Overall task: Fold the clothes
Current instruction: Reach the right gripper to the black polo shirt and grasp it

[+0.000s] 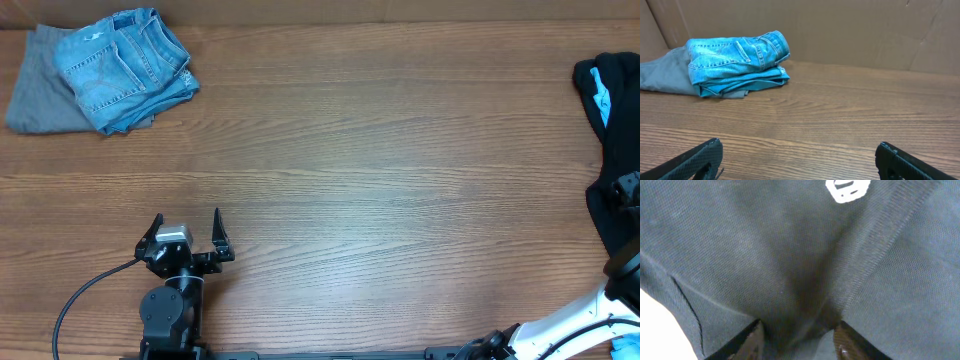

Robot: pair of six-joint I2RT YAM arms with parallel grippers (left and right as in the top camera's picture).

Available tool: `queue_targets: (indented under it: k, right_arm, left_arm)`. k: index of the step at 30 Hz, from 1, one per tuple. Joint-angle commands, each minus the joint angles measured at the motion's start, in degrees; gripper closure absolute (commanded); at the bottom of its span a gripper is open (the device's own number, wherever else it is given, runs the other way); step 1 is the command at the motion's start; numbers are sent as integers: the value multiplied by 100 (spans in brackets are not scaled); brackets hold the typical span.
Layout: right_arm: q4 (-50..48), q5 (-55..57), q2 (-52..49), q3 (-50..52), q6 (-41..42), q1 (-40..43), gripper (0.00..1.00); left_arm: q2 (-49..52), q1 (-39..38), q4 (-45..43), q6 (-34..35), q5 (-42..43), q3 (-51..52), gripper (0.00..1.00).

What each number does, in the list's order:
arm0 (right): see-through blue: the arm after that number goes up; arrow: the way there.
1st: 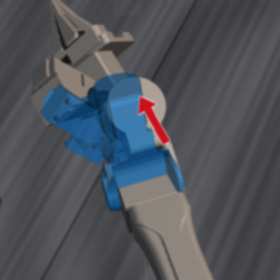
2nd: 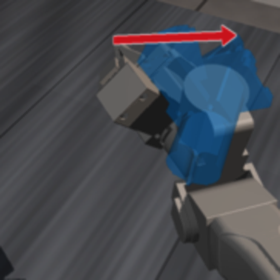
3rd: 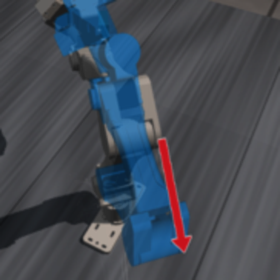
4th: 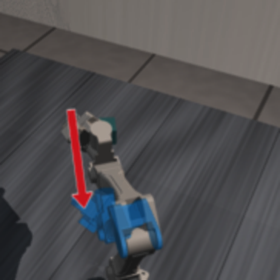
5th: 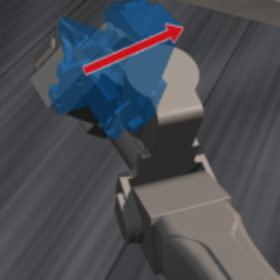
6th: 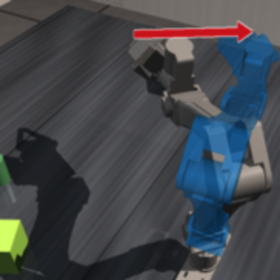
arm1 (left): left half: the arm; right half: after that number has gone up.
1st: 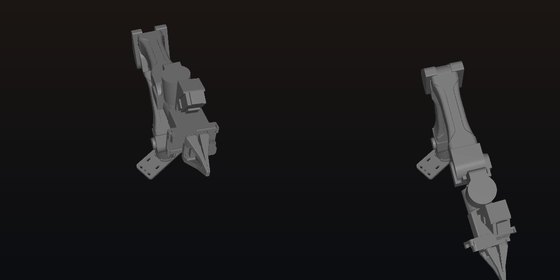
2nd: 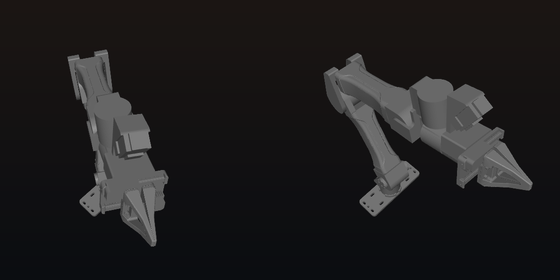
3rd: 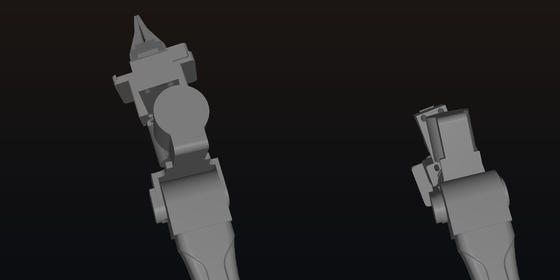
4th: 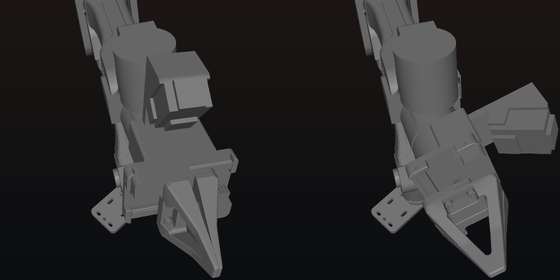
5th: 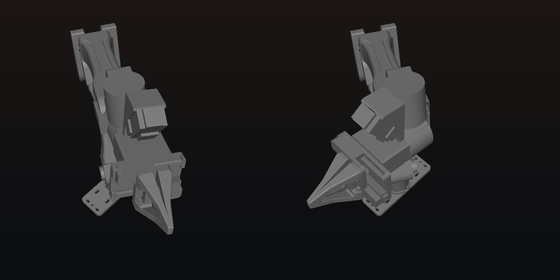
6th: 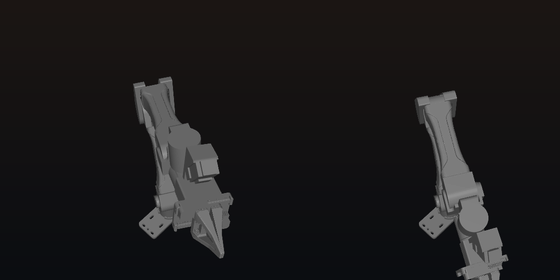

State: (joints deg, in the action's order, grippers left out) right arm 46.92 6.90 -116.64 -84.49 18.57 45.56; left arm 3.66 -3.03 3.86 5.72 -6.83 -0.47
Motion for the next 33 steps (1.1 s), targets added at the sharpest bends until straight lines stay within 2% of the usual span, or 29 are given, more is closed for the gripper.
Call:
queue_targets:
  k: [1,4,5,8,11,18,33]
  right_arm:
    - [-42,63,-20,-61,15,-11,59]
    - [-52,59,-20,-61,15,-11,62]
    - [-55,59,-20,-61,15,-11,65]
    - [-57,59,-17,-61,15,-11,83]
    - [-74,52,-17,-61,17,-11,96]
    - [-24,-1038,92,-192,13,-85,96]
    - [188,-1285,1333,-243,120,-664,96]
  left_arm:
    - [-7,-22,-4,-105,31,20,0]
    - [-7,-22,-4,-105,31,20,0]
    - [-7,-22,-4,-105,31,20,0]
    - [-7,-22,-4,-105,31,20,0]
    - [-7,-22,-4,-105,31,20,0]
    - [-7,-22,-4,-105,31,20,0]
    - [-7,-22,-4,-105,31,20,0]
